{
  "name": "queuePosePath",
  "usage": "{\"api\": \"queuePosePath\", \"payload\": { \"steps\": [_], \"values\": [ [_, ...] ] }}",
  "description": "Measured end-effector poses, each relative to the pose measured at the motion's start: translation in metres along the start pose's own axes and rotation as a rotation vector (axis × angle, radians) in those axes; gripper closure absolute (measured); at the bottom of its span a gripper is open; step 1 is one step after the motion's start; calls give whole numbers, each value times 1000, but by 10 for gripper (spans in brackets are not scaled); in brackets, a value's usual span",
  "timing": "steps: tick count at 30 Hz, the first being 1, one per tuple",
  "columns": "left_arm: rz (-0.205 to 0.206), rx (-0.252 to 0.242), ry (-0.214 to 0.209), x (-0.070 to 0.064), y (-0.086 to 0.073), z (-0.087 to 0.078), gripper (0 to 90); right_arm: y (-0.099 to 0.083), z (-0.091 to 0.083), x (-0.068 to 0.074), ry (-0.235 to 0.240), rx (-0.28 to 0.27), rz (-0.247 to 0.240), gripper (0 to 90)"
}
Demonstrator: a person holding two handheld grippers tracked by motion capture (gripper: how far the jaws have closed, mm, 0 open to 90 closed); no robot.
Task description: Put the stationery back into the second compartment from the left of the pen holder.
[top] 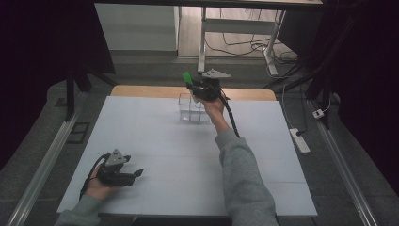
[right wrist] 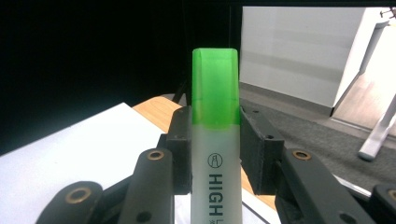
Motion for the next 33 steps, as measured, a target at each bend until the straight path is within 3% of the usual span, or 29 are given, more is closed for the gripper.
{"api": "queuePosePath", "payload": {
  "steps": [11, 15, 23, 33],
  "values": [
    [-2, 2, 1, 1, -1, 0, 244, -3, 1, -7, -7, -9, 27, 657],
    [-2, 2, 2, 1, -1, 0, 244, -3, 0, -9, -7, -14, 41, 602],
    [-1, 4, 2, 0, -1, 0, 244, -2, -6, -9, 2, -2, 44, 580],
    [0, 4, 3, 1, -1, 1, 244, -6, -19, -6, 41, 65, 36, 536]
  ]
}}
Point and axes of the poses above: each handheld gripper's, and its own axes: z roughly forward along the jaws, y roughly out of its top, x roughly to its left, the point moved 7 cm from there along z, roughly forward along the jaws, and after that the axes turned 1 degree about z, right-handed, at the moved point
